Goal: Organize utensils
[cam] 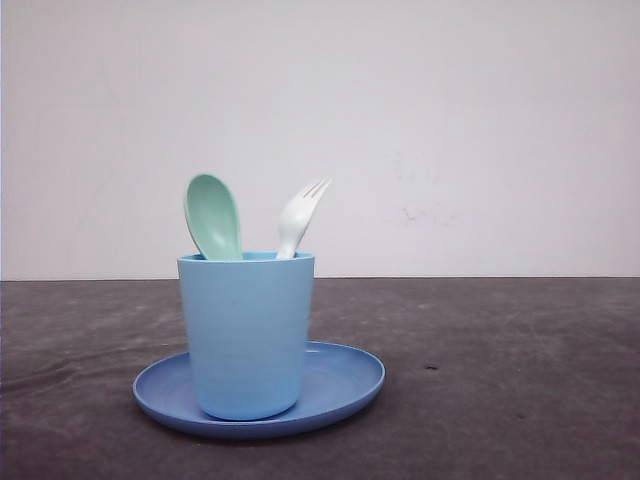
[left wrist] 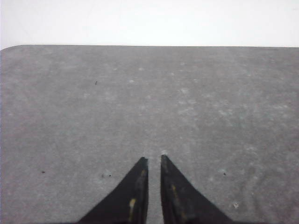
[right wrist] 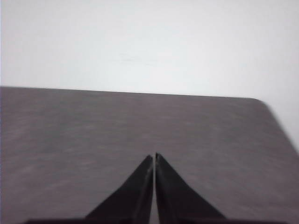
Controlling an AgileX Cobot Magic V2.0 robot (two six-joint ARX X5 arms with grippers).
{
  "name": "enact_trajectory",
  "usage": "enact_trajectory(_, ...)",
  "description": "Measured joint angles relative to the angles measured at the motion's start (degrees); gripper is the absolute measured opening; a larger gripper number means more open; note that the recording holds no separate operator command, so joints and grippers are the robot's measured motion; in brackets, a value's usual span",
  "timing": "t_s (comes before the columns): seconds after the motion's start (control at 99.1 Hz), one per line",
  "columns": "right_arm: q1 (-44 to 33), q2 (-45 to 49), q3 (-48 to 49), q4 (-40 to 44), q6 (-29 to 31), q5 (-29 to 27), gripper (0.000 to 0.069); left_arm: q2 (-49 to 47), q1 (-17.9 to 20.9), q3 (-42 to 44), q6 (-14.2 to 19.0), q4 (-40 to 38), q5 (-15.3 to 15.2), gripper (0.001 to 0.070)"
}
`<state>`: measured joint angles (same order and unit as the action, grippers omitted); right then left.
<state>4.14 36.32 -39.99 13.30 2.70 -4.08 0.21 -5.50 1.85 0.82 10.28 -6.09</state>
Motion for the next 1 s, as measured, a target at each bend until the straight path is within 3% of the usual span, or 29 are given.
enact_trajectory(0.474,-4.7,-26.0,31.0,-3.7,-0.4,1.2,0.0008,0.0,0.0,0.0,0.0,0.0,0.0,0.0023)
enact_trajectory(0.999,-4.7,-36.1,39.0,-3.2,-1.5,3.1,0.0008,0.0,0.0,0.0,0.0,0.0,0.0,0.0023)
